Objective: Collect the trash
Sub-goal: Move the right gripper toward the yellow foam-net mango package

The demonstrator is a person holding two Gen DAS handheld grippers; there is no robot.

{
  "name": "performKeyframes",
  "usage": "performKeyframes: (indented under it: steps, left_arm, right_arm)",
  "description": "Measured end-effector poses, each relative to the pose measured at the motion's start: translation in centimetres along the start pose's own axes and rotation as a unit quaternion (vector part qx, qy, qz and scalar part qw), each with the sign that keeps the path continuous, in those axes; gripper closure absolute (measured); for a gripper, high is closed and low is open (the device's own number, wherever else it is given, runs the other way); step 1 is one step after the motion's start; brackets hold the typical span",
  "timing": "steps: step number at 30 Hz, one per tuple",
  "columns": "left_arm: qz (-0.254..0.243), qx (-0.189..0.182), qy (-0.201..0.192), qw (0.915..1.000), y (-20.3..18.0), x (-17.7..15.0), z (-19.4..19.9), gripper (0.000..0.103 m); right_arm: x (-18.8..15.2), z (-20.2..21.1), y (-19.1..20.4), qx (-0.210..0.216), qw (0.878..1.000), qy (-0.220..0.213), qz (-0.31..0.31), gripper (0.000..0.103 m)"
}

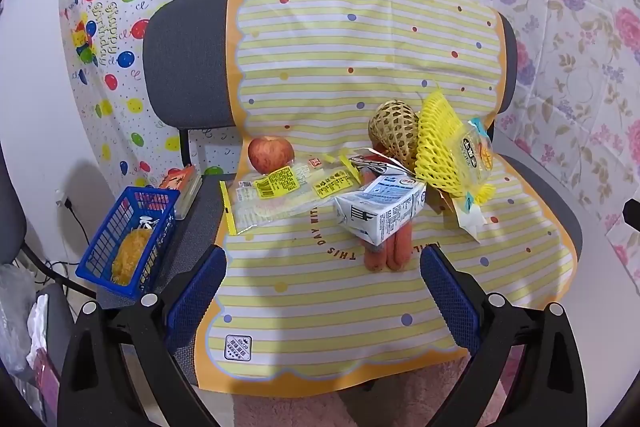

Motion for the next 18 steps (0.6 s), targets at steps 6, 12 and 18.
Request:
performKeyframes:
  steps: [6, 12, 18]
  left_arm:
    - [0.0, -0.001, 0.0, 1.0, 0.03, -0.02, -0.04, 0.007]
    - [0.0, -0.001, 0.001, 1.0, 0.03, 0.0, -0.05, 0.007]
    - [0.0, 0.0, 0.001, 1.0, 0.03, -0.02, -0.04, 0.007]
  right_arm:
    - [-0.04, -0.05, 0.06, 0.001, 1.0, 0.0, 0.004, 0.006]
    - [-0.06, -0.26, 0.37, 0.001, 1.0, -0.001, 0.0, 0.006]
    - [-0.1, -0.33, 0.23, 0.002, 1.0, -0.002, 0.002, 0.006]
Point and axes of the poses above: each gripper's, at about its wrist camera, not at the fingertips, and z roughly against the way its jaws point, y to its left, x to its top, the point moved 1 cm from there along -z, roughly the way its jaws point, and after that the axes turned 10 degrees about -y, right-handed, at the moved point
